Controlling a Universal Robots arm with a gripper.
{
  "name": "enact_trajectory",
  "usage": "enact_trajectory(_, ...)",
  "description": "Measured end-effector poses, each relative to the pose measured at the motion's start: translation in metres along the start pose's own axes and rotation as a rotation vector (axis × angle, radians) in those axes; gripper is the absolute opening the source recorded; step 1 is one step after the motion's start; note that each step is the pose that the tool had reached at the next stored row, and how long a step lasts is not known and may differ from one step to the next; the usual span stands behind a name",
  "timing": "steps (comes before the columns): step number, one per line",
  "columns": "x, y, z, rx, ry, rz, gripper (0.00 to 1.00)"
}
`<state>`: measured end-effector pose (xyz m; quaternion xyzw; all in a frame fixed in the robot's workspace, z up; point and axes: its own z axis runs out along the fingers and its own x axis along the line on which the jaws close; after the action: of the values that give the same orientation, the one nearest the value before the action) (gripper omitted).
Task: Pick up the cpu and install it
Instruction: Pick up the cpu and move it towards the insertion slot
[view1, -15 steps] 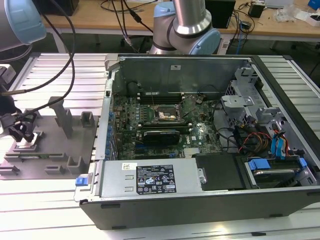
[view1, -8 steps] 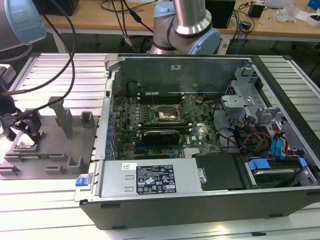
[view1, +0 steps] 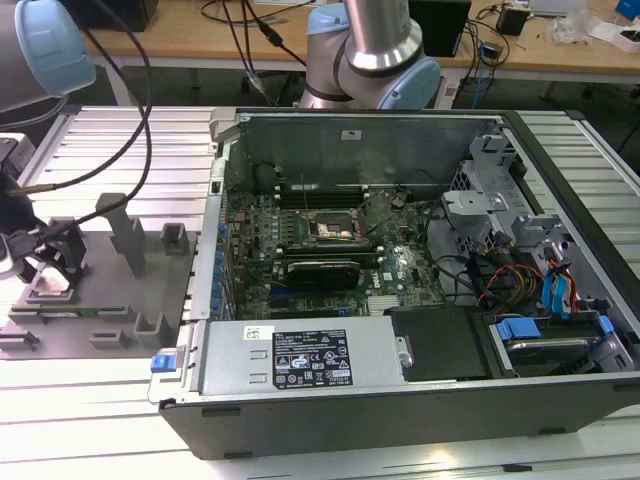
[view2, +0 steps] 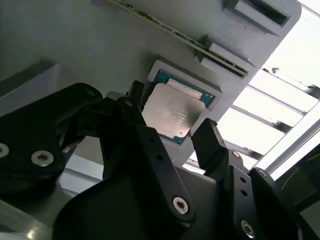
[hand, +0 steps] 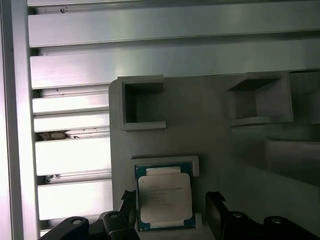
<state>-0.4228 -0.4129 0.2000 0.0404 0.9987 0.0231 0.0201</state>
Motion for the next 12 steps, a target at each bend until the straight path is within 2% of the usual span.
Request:
enact_trajectory(7,0.0036,0.0019,0.0081,-0.0039,0.0002,0.0,0.66)
enact_trajectory(12,0.0038,0.0019,0.0114,-0.0051,0.0003,0.0,0.66)
